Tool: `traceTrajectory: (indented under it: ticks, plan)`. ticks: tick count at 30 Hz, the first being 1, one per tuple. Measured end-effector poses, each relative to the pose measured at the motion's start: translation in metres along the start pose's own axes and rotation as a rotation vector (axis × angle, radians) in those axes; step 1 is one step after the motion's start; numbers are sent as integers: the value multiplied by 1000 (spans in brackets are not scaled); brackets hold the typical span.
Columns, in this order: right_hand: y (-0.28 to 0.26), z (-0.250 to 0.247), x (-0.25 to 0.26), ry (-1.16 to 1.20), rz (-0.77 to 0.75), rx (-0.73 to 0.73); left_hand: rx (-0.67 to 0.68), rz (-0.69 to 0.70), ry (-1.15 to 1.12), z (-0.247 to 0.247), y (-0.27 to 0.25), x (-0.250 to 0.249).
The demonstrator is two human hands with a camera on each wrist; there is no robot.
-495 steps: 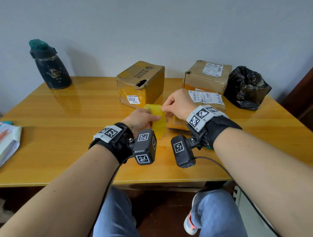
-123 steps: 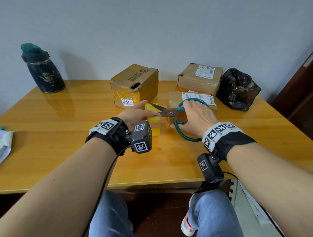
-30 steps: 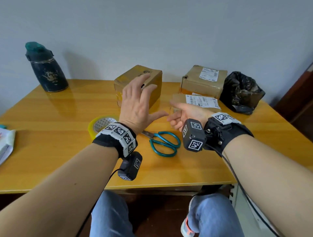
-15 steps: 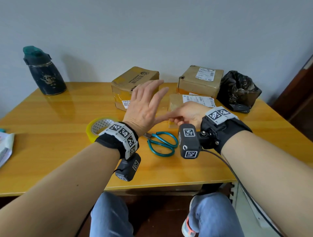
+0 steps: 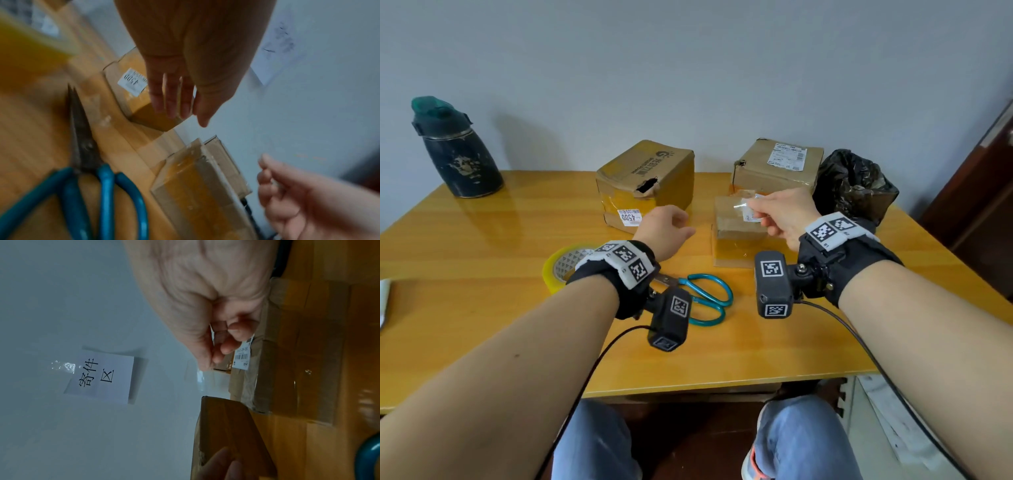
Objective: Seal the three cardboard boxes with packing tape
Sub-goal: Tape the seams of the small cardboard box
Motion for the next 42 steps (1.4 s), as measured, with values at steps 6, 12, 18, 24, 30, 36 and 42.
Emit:
traceTrajectory:
  ticks: [6, 12, 18, 24, 30, 36, 42]
  plan:
    - [18, -1, -13, 40, 33, -2, 118, -346, -467, 43, 13, 5]
    - [38, 7, -33, 197, 153, 11, 135, -304, -390, 63, 46, -1]
    - [46, 13, -40, 208, 157, 60, 322, -386, -590, 99, 59, -5]
    - [57, -3, -40, 136, 74, 19, 345, -433, -735, 116, 54, -6]
    - [52, -18, -37, 97, 11, 8, 477, -401, -677, 126, 27, -12]
    - [40, -43, -44, 150, 5, -97, 404, -260, -536, 115, 7, -24]
    - [28, -52, -70, 200, 216, -141, 321, -135, -380, 101, -10, -32]
Point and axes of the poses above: each hand's wrist, its own y-axis towards the middle knuckle, its own z-axis out of the palm, x = y × z, the point moved 10 cm from there along y, towards the middle knuckle, and after that the axes turned 11 degrees about -x, right-handed, at the moved point
